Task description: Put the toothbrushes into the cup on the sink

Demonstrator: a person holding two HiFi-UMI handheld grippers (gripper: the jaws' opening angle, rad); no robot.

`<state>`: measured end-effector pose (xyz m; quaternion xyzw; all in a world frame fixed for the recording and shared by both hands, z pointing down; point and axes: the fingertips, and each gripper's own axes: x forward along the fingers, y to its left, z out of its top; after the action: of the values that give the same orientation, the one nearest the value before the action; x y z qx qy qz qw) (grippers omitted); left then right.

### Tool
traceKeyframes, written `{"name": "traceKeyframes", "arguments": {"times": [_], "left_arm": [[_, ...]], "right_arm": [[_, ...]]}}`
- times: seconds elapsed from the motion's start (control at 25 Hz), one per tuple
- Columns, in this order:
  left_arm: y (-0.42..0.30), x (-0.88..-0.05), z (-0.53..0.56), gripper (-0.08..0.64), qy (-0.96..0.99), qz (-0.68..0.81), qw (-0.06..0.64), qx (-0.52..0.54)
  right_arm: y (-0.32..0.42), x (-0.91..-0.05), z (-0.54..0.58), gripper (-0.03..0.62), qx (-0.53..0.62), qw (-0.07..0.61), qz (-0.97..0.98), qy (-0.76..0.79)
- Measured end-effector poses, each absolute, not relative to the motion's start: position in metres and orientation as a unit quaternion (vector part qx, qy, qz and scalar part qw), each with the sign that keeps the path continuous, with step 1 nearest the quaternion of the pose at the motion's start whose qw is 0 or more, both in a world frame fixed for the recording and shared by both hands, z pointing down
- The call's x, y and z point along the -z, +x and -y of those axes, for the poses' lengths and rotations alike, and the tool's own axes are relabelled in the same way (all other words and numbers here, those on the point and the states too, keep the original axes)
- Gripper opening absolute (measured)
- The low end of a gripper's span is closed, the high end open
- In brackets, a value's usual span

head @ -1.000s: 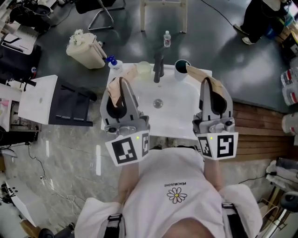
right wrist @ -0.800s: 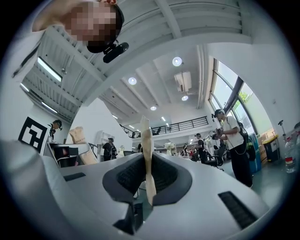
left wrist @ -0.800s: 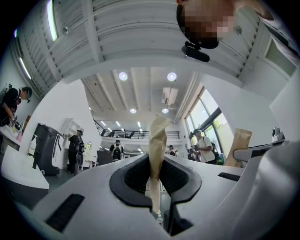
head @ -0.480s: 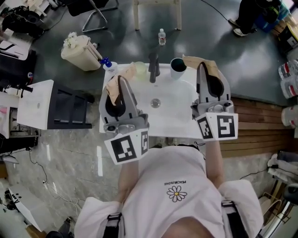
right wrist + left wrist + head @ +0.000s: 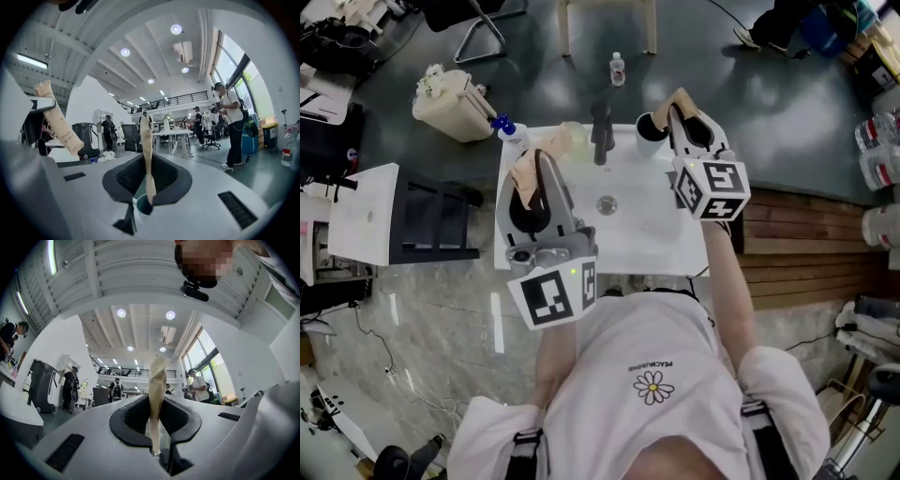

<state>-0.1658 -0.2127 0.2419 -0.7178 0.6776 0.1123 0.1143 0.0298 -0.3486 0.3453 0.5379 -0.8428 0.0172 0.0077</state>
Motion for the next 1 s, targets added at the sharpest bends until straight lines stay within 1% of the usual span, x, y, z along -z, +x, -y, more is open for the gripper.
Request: {"name": "traceKeyframes", "arguments": {"times": [0.56,0.68,0.8,1.0], "left_arm": [[-0.173,-0.25,0.216,0.052,-0.712,-0.686,0.105,-0.111],[-0.174,-0.251,0.217,0.052,-0.711,-0.687,0.104,-0.11],[-0.175,-0.251,0.217,0.052,-0.71,-0.687,0.104,-0.11],[-0.173,-0.248,0.217,0.052,-0.713,-0.684,0.107,-0.109]], "right_arm": [[0.02,-0.42,0.379,0.031,-0.085,0.077,0.851,0.512],[0.018,-0.427,0.379,0.049,-0.09,0.09,0.853,0.506],[0.019,-0.422,0.379,0.078,-0.087,0.08,0.852,0.51],[0.027,-0.385,0.376,0.083,-0.061,0.037,0.849,0.523]]}}
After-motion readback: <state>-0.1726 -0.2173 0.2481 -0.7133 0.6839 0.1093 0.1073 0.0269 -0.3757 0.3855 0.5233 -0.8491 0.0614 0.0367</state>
